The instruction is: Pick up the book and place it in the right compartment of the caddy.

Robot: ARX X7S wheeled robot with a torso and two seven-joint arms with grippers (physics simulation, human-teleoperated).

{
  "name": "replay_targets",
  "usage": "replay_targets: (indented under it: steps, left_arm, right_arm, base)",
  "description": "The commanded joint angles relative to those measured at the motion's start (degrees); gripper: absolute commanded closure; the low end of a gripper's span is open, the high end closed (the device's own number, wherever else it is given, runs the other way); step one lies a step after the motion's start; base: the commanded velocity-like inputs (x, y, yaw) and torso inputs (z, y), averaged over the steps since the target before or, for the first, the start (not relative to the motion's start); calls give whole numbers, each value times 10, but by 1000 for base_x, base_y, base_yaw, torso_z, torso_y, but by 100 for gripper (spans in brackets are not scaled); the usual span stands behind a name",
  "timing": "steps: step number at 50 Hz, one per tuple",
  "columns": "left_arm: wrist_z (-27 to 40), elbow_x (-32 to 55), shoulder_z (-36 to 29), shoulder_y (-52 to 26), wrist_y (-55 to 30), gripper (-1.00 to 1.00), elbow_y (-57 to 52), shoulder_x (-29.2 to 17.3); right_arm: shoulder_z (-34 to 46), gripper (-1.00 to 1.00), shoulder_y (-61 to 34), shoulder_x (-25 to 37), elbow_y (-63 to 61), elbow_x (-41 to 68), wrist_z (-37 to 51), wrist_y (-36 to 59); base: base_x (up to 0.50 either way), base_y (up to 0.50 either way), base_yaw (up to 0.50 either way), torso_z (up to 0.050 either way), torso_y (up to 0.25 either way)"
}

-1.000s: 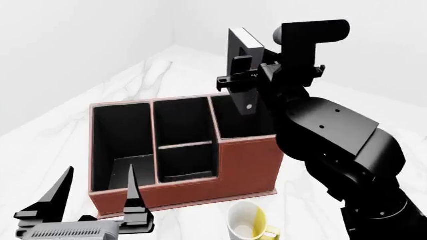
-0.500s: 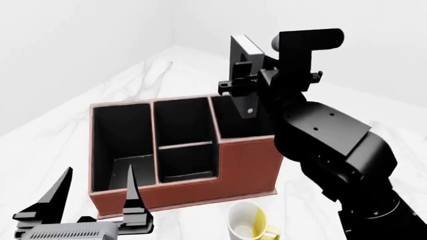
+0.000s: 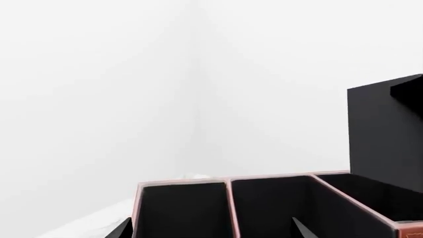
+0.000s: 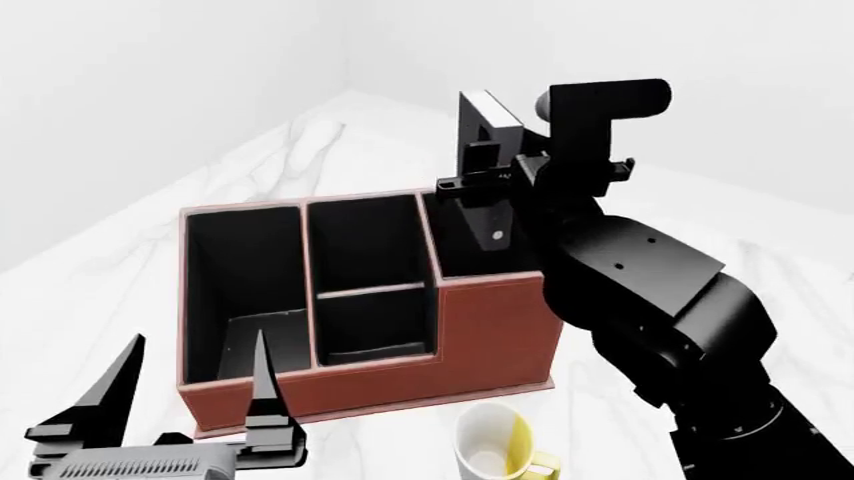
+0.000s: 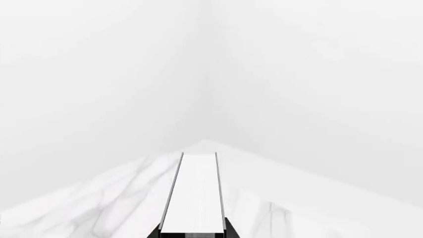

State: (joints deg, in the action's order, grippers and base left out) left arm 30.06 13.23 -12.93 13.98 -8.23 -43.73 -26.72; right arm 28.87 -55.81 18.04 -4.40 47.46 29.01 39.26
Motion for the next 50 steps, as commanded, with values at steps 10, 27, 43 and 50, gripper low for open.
replay_targets:
  steps: [10,27,43,50]
  left_arm:
    - [2,4,0,-5,-2,-100,2,-2]
    - [4,5,-3,-7,-3,-100,3,-3]
    - [6,3,-5,-4,-1,-100,3,-5]
    - [7,3,-5,-4,0,-100,1,-6]
  right_arm:
    - [4,100,7,-7,20,-38,-17,-22]
    - [9,100,28,-5,18,-38,-18,-32]
    - [12,100,45,-6,28,-41,-22,-49]
    - [13,100,48,-7,34,-42,-24,-54]
  base:
    - [0,0,0,0,1]
    - [0,0,0,0,2]
    - [0,0,0,1,1]
    - [0,0,0,0,1]
